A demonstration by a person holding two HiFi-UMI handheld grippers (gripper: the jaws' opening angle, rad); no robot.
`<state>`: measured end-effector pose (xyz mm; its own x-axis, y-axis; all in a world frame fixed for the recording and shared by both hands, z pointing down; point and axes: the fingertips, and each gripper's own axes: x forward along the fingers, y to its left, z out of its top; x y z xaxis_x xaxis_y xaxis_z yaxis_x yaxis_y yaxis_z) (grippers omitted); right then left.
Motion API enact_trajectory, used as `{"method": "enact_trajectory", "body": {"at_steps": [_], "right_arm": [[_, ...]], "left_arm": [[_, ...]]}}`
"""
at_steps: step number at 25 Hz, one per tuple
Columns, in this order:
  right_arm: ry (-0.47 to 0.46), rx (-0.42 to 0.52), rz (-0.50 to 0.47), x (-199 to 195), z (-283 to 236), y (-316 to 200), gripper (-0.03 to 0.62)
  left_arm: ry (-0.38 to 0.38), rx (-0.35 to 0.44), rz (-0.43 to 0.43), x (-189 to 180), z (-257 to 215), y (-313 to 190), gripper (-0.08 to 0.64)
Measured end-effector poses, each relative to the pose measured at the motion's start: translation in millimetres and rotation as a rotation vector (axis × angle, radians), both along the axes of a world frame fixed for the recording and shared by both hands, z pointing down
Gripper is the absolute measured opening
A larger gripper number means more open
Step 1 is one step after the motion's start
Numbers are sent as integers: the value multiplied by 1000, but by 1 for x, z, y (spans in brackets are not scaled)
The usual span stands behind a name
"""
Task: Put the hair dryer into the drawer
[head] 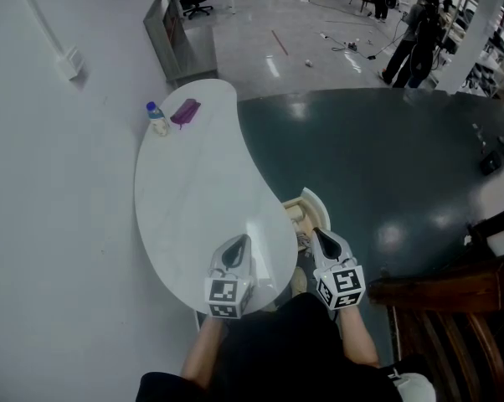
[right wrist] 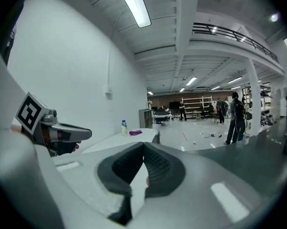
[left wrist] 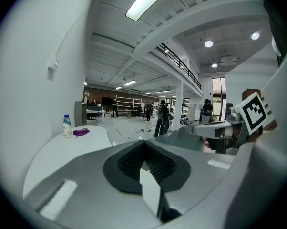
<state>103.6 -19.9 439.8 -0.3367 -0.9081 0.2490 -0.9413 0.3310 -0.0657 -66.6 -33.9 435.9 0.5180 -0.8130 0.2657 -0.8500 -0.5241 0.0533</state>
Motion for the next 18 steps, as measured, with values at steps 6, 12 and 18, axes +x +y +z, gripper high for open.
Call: {"method": "enact_trajectory", "body": {"at_steps": [6,12,18], "right_arm": [[-1,0,-2,-3,1,1,5],[5,1,2,-3,0,-1,5],[6,-8,-5,-3,3,1,5]], "left_arm": [[2,1,2,-1,1,0,6],[2,-1,2,-2,2,-1,6],[1,-5,2,1,3,0,6]]}}
